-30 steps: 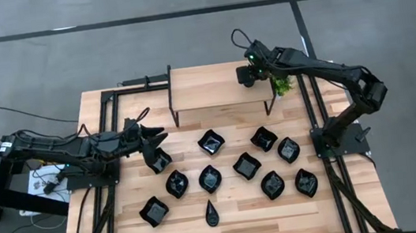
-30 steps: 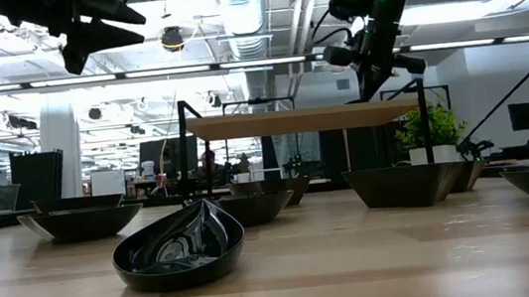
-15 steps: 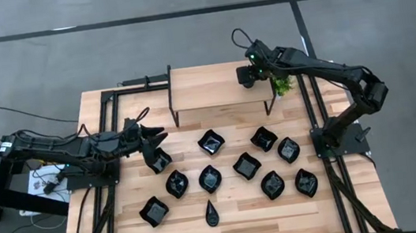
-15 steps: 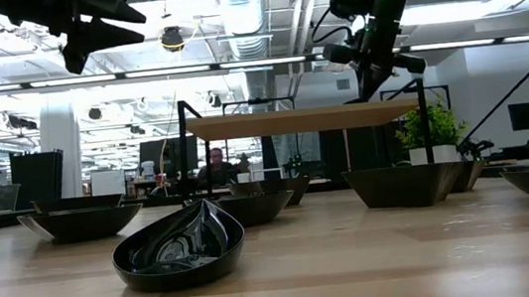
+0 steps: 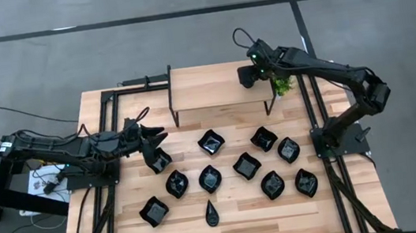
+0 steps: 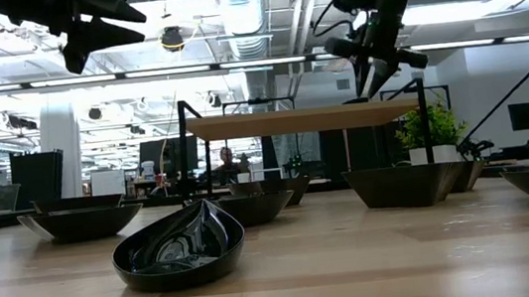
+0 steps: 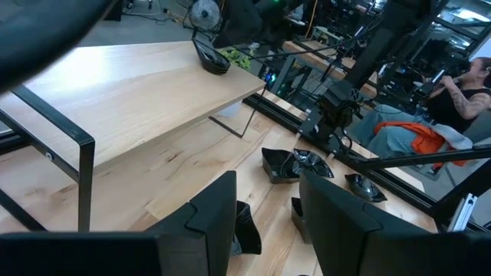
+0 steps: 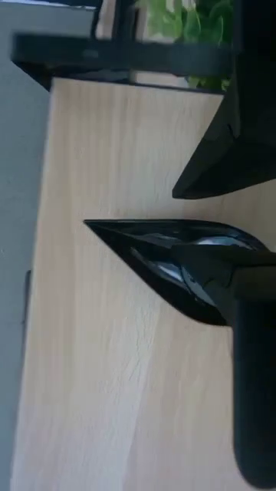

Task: Pick & Place Mini shaped plates
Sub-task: Stack the drop-shaped plate on top of the other drop-shaped plates on the shelf

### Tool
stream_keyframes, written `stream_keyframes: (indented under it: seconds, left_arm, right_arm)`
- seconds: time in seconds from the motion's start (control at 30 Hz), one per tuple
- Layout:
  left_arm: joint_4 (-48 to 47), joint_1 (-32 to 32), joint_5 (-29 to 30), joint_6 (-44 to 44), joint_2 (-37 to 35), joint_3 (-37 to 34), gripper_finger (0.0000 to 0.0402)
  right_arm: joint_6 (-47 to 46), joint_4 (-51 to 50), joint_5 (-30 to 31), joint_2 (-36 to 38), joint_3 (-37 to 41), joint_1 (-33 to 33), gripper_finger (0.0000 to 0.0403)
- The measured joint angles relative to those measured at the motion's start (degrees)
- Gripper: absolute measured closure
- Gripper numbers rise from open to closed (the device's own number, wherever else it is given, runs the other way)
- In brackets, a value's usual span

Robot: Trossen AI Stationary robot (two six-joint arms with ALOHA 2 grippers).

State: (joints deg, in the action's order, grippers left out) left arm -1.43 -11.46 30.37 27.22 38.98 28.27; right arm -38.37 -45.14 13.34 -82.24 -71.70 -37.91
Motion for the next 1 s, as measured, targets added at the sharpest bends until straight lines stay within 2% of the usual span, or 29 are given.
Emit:
stream_keyframes:
  seconds: [0.27,0.43,0.63,0.8,0.9,1.0]
  left_arm:
    - [0.02,-0.02,-0.02,0.02,0.00,0.01,0.0257]
    - [0.26,-0.02,-0.02,0.04,0.00,0.02,0.0257]
    - [0.43,-0.04,-0.62,1.63,0.02,0.02,0.0257]
    - [0.46,-0.09,-6.72,3.47,0.00,0.02,0.0257]
    - [0.46,-0.74,-10.59,3.35,0.01,0.02,0.0257]
    - [0.46,-2.09,-11.37,3.22,0.00,0.02,0.0257]
  right_arm:
    - [5.36,-3.97,-0.03,8.44,0.00,0.77,0.0303]
    - [10.72,-7.67,0.05,14.76,0.00,4.04,0.0303]
    - [11.97,-9.86,0.22,22.02,0.00,9.34,0.0304]
    - [12.41,-10.83,0.25,27.83,1.13,15.06,0.0304]
    - [11.37,-9.96,0.21,32.29,4.79,18.99,0.0304]
    - [8.31,-6.12,-0.01,36.86,9.92,23.89,0.0304]
